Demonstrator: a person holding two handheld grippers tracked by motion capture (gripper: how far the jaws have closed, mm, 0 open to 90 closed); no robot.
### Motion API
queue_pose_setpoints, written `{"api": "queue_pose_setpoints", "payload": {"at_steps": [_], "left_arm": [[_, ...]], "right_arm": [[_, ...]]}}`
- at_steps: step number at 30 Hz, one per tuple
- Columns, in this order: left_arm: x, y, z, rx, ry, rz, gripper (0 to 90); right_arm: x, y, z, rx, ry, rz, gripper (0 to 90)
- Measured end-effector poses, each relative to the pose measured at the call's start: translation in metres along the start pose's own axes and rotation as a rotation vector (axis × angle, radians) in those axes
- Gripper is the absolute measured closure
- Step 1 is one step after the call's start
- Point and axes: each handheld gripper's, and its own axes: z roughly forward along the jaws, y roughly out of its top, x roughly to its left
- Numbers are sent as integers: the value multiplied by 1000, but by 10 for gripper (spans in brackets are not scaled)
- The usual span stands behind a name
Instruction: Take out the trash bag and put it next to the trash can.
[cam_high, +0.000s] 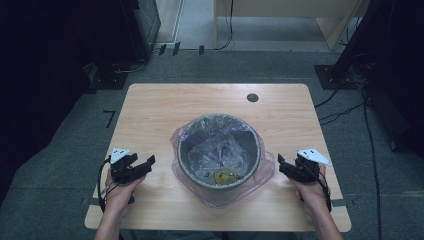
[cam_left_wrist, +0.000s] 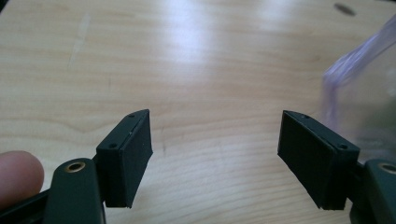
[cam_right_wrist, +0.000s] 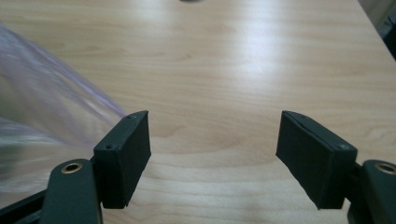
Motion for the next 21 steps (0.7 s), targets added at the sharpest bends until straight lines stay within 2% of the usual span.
{"api": "queue_pose_setpoints", "payload": {"at_steps": [2, 4, 7, 9, 10, 16, 18, 21], "left_arm": [[3, -4, 7, 46, 36, 14, 254], [3, -6, 9, 57, 46, 21, 254], [4, -12, 15, 97, 76, 49, 254], [4, -14, 18, 115, 89, 64, 252], [4, -15, 19, 119, 88, 64, 252], [3, -18, 21, 119, 95, 96, 247], [1, -19, 22, 115, 103, 123, 247], [-5, -23, 23, 118, 106, 190, 249]], "right_arm": [[-4, -5, 7, 42, -27, -3, 262], [-4, -7, 8, 60, -35, -10, 263], [-2, -14, 12, 104, -63, -61, 267], [-1, -16, 15, 144, -80, -76, 266], [-1, -16, 15, 145, -80, -78, 267], [0, -19, 14, 158, -36, -84, 273], [2, -20, 13, 159, -4, -100, 273], [11, -22, 12, 157, 51, -134, 269]]}}
